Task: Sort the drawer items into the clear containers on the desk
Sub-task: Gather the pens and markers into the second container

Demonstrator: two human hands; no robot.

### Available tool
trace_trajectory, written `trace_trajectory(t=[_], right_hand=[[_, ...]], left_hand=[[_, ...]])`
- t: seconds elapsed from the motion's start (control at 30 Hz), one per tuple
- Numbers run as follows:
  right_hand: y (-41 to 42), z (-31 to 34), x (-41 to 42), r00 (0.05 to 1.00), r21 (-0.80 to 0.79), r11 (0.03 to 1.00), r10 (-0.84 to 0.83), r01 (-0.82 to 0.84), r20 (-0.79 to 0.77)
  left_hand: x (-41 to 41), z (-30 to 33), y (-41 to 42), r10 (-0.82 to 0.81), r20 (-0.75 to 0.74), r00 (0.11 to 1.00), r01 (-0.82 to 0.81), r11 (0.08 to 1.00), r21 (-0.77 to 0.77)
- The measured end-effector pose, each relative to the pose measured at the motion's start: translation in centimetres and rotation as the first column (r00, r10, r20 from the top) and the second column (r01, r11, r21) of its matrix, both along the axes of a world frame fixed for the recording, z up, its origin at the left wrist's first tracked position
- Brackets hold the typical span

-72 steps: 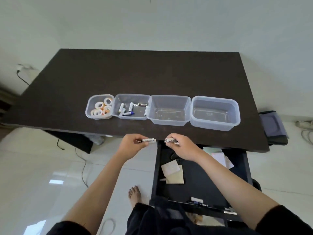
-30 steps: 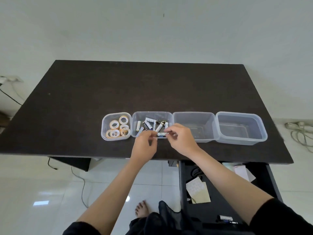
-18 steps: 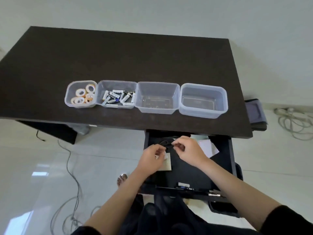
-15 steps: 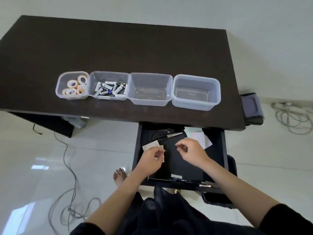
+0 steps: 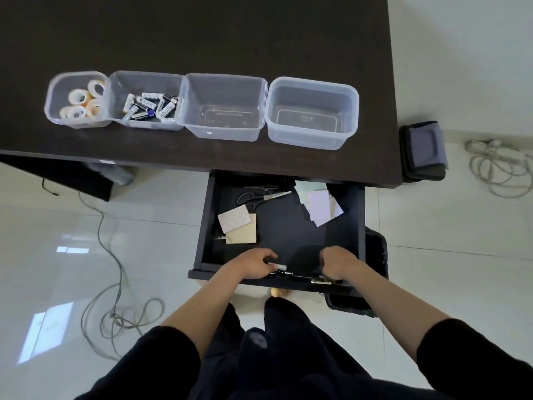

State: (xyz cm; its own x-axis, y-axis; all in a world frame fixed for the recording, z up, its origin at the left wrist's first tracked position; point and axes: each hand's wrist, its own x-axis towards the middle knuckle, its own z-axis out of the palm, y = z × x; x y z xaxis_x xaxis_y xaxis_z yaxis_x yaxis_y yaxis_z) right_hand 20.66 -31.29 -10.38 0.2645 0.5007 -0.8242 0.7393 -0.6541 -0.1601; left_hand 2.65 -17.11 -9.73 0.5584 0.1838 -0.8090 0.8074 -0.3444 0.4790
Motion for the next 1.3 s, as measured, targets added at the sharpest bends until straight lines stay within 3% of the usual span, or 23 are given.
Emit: trace_trajectory(t=[0.17, 0.53, 0.67, 0.97, 1.3], right_hand=[[0.1, -0.9, 0.3, 0.994, -0.049, 0.998, -0.033, 0.028, -0.108], [1.1, -1.0, -1.6, 0.892, 0.03, 0.965, -0.229, 0.261, -0.39], [1.9, -1.1, -2.8, 0.893, 0.069, 0.964, -0.211, 0.258, -0.399], [2.5, -1.7, -3.6, 0.883, -0.015, 0.97, -0.229, 0.245, -0.409], [3.2, -1.9, -4.6, 0.915, 0.024, 0.989, -0.125, 0.145, -0.384]], left_hand=[[1.5, -0.6, -0.8, -0.048, -0.038, 0.998, 0.046, 0.998, -0.043], [1.7, -1.7, -0.7, -0.166, -0.111, 0.98, 0.165, 0.986, -0.023], [1.8, -2.1, -0.5, -0.165, -0.112, 0.98, 0.166, 0.986, 0.001], [1.4, -1.9, 0.5, -0.139, -0.119, 0.983, 0.135, 0.99, -0.039], [0.1, -2.2, 1.1, -0.045, -0.102, 0.994, 0.034, 0.994, -0.102]])
